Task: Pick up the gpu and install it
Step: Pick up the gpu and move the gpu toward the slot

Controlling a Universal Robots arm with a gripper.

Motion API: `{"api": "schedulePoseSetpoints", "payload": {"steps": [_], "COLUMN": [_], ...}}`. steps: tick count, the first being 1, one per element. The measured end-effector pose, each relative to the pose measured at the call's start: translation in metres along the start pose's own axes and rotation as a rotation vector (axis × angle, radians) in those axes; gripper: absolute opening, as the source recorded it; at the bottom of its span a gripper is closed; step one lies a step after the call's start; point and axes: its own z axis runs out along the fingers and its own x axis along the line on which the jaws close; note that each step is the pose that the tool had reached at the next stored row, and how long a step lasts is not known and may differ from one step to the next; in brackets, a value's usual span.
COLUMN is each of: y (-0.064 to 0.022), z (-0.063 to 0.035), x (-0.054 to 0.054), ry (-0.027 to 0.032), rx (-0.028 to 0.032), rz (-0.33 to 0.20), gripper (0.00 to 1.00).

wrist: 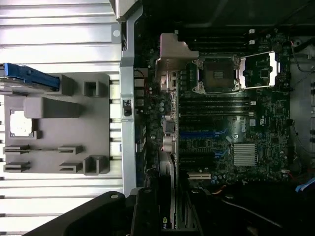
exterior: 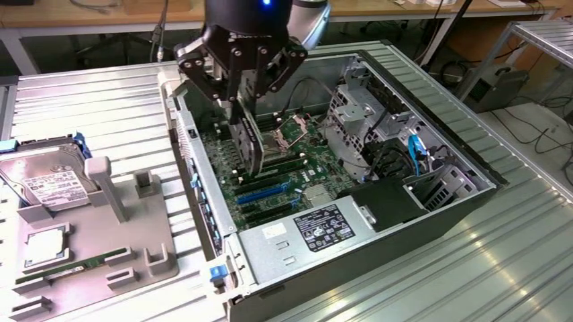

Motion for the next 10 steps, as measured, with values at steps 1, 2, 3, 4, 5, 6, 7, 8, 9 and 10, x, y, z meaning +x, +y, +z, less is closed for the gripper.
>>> {"api": "schedulePoseSetpoints", "payload": {"steps": [1,2,3,4,5,6,7,8,9,10], "y": [0.0010,0.0024,0.0035,0.0047,0.0058,0.0069,0.0079,0.0089,0.0100,0.0111], "z": [0.0019,0.0045,0.0063,0.0086,0.0104,0.0124,0.0142,0.0160,0.0179,0.0198], "x": [-0.004,-0.011,-0.016,-0.021,-0.026,-0.031,-0.035,-0.039,-0.044,-0.049], "ry": [-0.0001,-0.0001,0.0000,-0.0001,-0.0002,-0.0001,-0.0002,-0.0002,-0.0002,-0.0003], "rx": [0.0011,0.0029,0.0041,0.0054,0.0065,0.0079,0.0089,0.0100,0.0113,0.0123], "rz": [0.000,0.000,0.000,0.000,0.000,0.000,0.000,0.000,0.000,0.000], "gripper": [0.26,0.26,0.26,0.26,0.26,0.26,0.26,0.26,0.26,0.26]}}
